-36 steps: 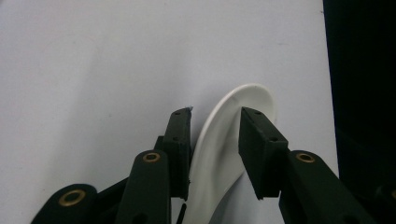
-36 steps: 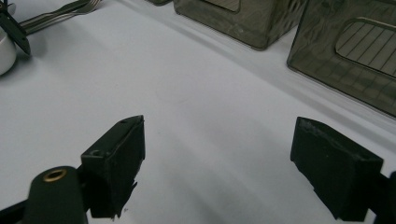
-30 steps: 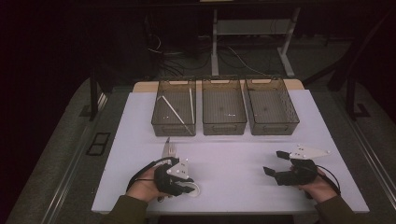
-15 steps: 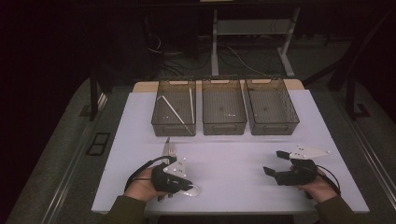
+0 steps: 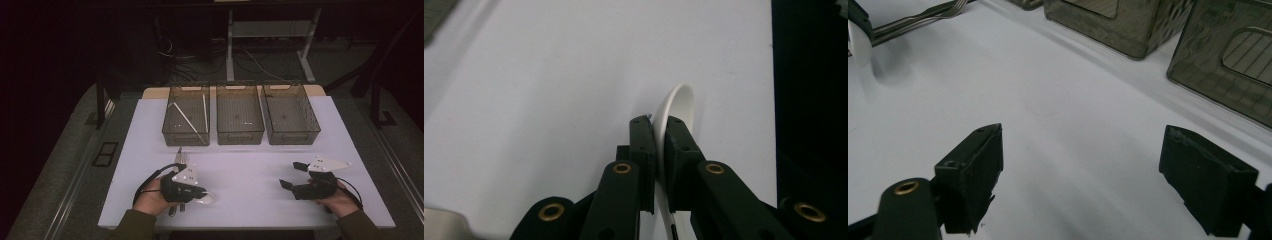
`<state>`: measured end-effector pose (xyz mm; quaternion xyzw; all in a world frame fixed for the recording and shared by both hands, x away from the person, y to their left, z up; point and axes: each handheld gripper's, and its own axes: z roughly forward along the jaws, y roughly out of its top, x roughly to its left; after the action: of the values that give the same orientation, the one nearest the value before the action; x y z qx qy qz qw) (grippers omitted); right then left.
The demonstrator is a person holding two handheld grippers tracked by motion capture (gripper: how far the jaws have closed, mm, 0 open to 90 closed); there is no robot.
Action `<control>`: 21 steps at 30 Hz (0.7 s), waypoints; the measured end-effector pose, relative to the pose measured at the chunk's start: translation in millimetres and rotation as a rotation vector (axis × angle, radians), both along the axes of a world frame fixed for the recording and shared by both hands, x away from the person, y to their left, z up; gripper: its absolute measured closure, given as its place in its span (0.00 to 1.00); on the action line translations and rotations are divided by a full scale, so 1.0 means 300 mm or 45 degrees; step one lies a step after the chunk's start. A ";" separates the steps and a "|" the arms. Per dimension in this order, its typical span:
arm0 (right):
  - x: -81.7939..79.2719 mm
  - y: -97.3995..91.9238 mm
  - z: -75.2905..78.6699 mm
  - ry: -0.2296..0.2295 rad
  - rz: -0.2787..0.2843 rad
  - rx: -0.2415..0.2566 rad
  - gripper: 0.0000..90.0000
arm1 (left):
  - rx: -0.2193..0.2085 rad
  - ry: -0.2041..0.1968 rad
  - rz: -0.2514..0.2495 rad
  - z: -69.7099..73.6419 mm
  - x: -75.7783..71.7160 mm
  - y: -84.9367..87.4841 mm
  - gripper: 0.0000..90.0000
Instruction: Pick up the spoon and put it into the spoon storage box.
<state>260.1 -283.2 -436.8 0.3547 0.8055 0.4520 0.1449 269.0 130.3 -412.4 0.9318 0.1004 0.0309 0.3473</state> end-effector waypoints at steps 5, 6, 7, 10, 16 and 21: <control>-0.006 0.009 -0.007 0.031 -0.003 0.016 0.14 | -0.028 -0.030 0.037 0.016 0.006 0.005 0.93; -0.007 0.009 -0.009 0.031 -0.002 0.014 0.14 | -0.032 -0.037 0.050 0.020 0.006 0.005 0.93; -0.006 0.008 -0.010 0.031 -0.006 0.010 0.14 | -0.033 -0.044 0.053 0.023 0.007 0.006 0.93; -0.007 0.004 -0.014 0.041 -0.021 0.012 0.14 | -0.043 -0.066 0.063 0.032 0.009 0.004 0.93; -0.005 0.003 -0.015 0.027 -0.018 0.000 0.14 | -0.059 -0.094 0.091 0.044 0.018 -0.004 0.93; -0.006 0.000 -0.011 0.030 -0.021 0.006 0.14 | -0.097 -0.136 0.119 0.067 0.022 -0.015 0.93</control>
<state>258.3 -283.1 -440.3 0.3670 0.8032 0.4484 0.1382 275.6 125.8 -392.4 0.9093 0.1260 0.0930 0.3855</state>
